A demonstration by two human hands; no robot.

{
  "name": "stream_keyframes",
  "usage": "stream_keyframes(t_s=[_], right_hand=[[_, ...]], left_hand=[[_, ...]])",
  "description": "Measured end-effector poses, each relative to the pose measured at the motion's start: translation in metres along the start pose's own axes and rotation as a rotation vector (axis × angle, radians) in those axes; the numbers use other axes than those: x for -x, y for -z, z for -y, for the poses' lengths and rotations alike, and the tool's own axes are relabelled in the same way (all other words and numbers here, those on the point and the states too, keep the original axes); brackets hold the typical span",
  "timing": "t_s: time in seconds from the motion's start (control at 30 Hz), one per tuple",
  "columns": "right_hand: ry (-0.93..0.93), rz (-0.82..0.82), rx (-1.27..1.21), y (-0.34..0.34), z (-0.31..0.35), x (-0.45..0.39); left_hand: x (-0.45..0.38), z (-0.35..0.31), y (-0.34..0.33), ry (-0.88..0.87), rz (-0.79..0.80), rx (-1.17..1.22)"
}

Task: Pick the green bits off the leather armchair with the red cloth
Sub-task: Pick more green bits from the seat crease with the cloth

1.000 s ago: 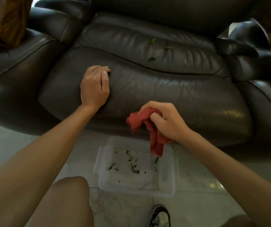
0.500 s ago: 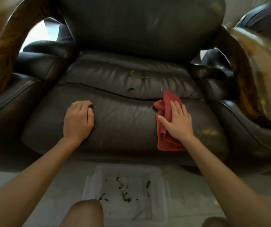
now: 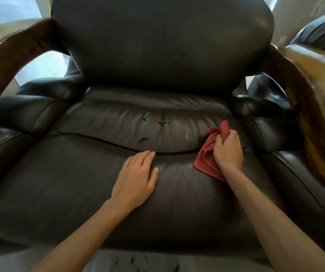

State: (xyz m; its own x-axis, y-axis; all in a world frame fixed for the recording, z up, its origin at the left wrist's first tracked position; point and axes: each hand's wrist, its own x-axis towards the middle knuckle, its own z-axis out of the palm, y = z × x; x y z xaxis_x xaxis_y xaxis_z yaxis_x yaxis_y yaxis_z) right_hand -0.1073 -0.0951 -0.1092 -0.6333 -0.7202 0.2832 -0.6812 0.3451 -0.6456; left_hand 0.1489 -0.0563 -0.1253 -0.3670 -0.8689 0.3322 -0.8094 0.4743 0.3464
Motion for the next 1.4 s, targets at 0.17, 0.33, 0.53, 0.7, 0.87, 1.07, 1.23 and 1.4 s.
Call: stream_keyframes(t_s=[0.17, 0.33, 0.53, 0.7, 0.87, 1.07, 1.23, 1.4], right_hand=[[0.164, 0.080, -0.101, -0.043, 0.020, -0.029], [0.257, 0.159, -0.191, -0.074, 0.051, -0.032], [0.446, 0.296, -0.209, -0.104, 0.073, -0.043], [0.623, 0.429, -0.256, -0.118, 0.107, -0.041], [0.600, 0.523, -0.354, -0.127, 0.127, -0.039], [0.562, 0.647, -0.495, -0.117, 0.135, -0.025], [0.625, 0.759, -0.505, -0.097, 0.125, 0.024], [0.664, 0.791, -0.557, -0.076, 0.125, 0.049]], left_hand=[[0.000, 0.000, 0.000, 0.047, -0.020, -0.003], [-0.001, -0.003, 0.008, 0.081, -0.013, 0.077], [-0.032, 0.034, 0.015, 0.114, -0.066, 0.131], [-0.039, 0.044, 0.009, 0.241, -0.223, 0.225], [-0.038, 0.049, -0.001, 0.164, -0.286, 0.237], [-0.037, 0.054, -0.004, 0.157, -0.366, 0.343], [-0.033, 0.054, 0.005, 0.227, -0.591, 0.447], [-0.031, 0.054, 0.008, 0.341, -0.652, 0.474]])
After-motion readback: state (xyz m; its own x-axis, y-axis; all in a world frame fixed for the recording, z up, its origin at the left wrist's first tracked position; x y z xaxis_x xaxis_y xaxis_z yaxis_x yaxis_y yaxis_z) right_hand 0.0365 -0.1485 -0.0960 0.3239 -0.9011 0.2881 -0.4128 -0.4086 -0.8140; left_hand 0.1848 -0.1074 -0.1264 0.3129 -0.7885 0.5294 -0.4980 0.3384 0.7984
